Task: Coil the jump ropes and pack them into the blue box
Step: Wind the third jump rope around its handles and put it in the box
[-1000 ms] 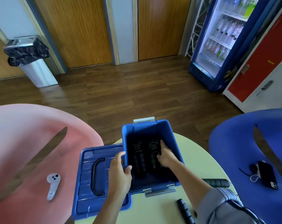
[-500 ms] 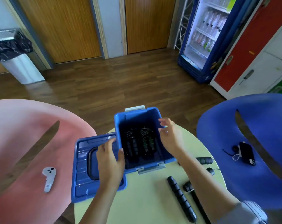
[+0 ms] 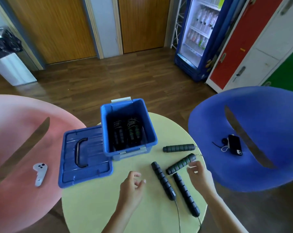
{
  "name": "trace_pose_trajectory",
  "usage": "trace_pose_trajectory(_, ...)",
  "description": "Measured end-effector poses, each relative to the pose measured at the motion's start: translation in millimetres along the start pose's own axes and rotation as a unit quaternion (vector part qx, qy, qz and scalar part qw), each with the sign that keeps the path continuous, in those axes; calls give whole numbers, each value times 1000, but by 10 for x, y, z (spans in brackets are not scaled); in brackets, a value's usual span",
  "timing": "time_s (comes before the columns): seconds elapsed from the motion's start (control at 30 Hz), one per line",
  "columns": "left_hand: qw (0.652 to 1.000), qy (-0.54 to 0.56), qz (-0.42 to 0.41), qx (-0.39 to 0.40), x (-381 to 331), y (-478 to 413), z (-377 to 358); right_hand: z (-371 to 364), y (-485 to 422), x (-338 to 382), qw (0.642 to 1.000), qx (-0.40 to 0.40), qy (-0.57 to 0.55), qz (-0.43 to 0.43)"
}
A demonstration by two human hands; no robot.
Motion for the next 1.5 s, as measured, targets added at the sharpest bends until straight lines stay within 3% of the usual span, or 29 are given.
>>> trace_pose_trajectory(0.17, 992, 0, 123, 17, 17, -80, -514, -298, -27, -422, 987, 131, 91, -3)
trace_pose_trajectory(0.37, 984, -22, 175, -15, 56, -289, -990, -537, -45, -633, 974, 168, 146, 37)
trace_pose_trajectory(0.57, 985, -43, 160, -49, 79, -321, -1100, -546, -114, -717, 977, 173, 120, 32)
trace_pose_trajectory(0.77, 987, 57, 152, -4, 160, -171, -981, -469, -116, -799, 979, 205, 4, 8)
trace_pose_trajectory(1.0, 978, 184, 68, 69, -107, 444, -649, -284, 263, -438, 925, 306, -226, -4)
trace_pose_trajectory(1.3, 969, 242, -28, -40, -550, 1080, -24, -198, 982, 429, 868, 370, -313, 110)
trace_pose_trajectory(1.5, 964, 233, -63, -110, -672, 1364, 426, -178, 1294, 896, 840, 434, -266, 187)
Point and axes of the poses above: each hand's wrist, its own y-axis away from the middle knuckle, its own z-axis out of the back of the hand, x = y × z, the point moved 5 cm from there along -y, towards the middle knuckle, and after that the axes turned 2 degrees about y, right-handed, at the moved point
